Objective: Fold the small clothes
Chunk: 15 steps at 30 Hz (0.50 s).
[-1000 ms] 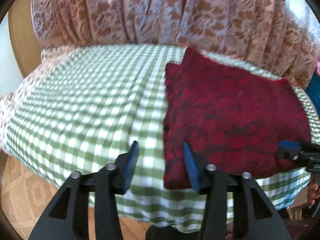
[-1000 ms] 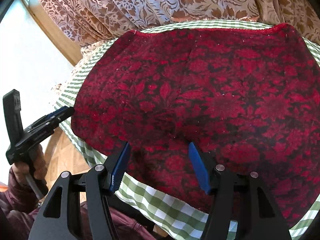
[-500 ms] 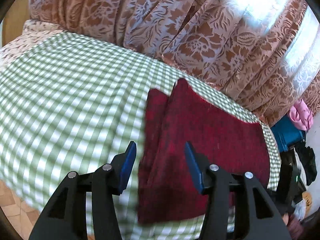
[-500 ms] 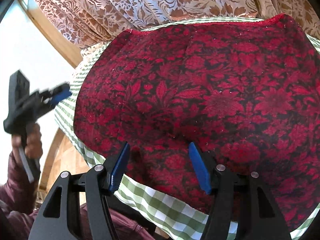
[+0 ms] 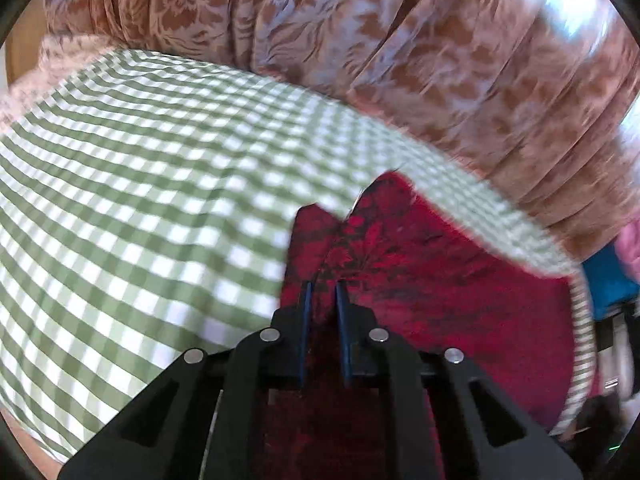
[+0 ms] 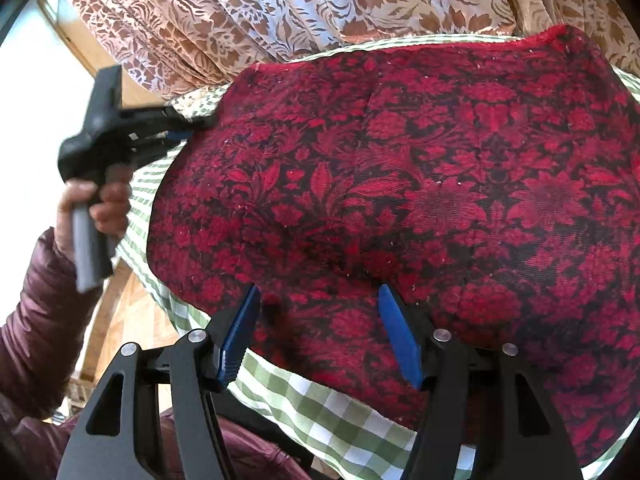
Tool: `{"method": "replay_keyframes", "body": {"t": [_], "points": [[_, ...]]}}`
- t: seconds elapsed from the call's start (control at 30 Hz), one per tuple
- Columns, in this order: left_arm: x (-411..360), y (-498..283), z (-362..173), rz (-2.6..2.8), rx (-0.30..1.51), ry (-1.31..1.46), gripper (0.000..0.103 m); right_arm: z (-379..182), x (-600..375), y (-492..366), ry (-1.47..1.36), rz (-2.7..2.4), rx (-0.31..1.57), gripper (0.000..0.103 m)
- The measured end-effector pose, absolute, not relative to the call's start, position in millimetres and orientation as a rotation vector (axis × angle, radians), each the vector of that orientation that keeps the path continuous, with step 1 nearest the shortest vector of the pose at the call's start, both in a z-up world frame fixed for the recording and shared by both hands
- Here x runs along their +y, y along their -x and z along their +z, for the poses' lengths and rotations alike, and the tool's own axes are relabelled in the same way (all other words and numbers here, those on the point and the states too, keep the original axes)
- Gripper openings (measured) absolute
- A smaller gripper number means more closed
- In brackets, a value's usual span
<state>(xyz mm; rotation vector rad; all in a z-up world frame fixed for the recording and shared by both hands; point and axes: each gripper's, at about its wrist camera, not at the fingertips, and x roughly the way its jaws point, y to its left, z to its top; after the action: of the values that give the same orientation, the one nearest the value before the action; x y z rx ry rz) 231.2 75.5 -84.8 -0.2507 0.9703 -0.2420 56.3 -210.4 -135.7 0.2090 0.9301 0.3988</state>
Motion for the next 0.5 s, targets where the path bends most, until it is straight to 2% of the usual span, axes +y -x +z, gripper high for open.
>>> {"method": "replay_keyframes", "body": {"t": [0.13,0.27,0.5], "points": [[68.9,-234.2,-93.4,-0.212,0.963,0.219,0.016,-135.8,-211.9,-56.5,-0.205,0.404,0.929,0.061],[74.9,-224.7,-77.1,-0.170,0.921,0.231,0.039,-126.7,-220.0,-53.8,-0.243,0.433,0.946,0.061],[75.1,-189.7,-34.8,-0.133,0.764,0.189,0.039,-69.0,-309.7,-49.3,-0.414,0.276,0.744,0.061]]}}
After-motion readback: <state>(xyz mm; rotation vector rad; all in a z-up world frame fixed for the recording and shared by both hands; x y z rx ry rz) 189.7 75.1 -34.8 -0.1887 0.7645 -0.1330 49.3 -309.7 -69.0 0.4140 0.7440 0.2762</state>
